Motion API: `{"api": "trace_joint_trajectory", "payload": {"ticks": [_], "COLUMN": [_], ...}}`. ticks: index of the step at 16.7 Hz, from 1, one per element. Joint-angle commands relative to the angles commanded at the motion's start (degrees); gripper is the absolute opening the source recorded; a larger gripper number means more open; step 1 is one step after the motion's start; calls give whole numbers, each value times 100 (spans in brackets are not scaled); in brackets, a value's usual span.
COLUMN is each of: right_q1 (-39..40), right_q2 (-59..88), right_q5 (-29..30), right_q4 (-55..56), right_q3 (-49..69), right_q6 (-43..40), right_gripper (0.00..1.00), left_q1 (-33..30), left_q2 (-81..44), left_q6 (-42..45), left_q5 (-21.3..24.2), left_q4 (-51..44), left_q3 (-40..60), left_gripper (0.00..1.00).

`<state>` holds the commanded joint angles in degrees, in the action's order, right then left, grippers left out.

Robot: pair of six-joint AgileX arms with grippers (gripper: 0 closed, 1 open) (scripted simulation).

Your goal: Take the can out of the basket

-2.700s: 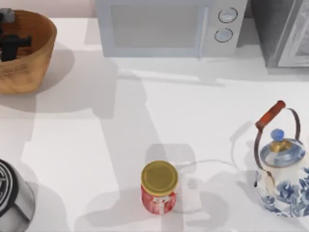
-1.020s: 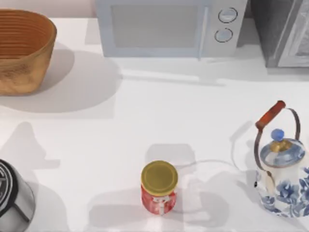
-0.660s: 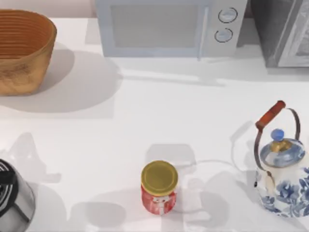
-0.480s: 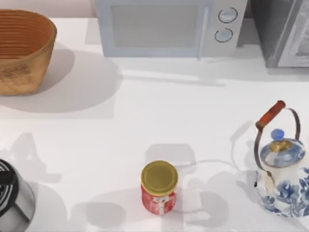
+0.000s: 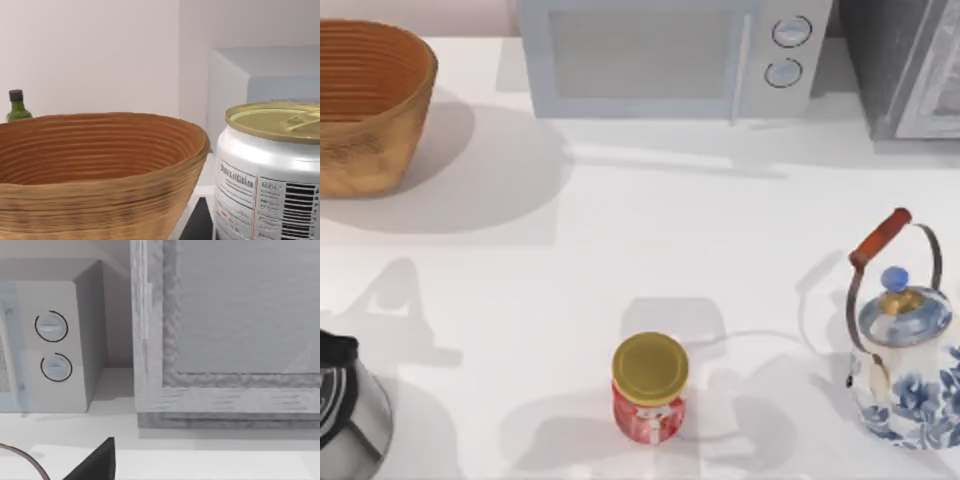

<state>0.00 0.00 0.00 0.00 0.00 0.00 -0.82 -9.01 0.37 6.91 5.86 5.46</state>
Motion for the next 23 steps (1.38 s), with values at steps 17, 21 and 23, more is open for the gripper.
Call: {"api": "trace_joint_trajectory", "payload": {"ticks": [17, 21, 23], "right_q1": [0, 0, 0], "right_q2": [0, 0, 0], "right_q5": [0, 0, 0], "right_q4": [0, 0, 0], "right_q3": [0, 0, 0], "right_q6": [0, 0, 0], "right_gripper": [100, 100, 100], "left_q1": [-550, -687, -740], "left_q2": [-10238, -12211, -12876], "left_q6": [326, 393, 414], "left_q5": [5773, 6905, 7320], "left_q4": [5294, 6278, 6627], "left_q3": [4390, 5223, 5525], "left_gripper": [0, 0, 0]}}
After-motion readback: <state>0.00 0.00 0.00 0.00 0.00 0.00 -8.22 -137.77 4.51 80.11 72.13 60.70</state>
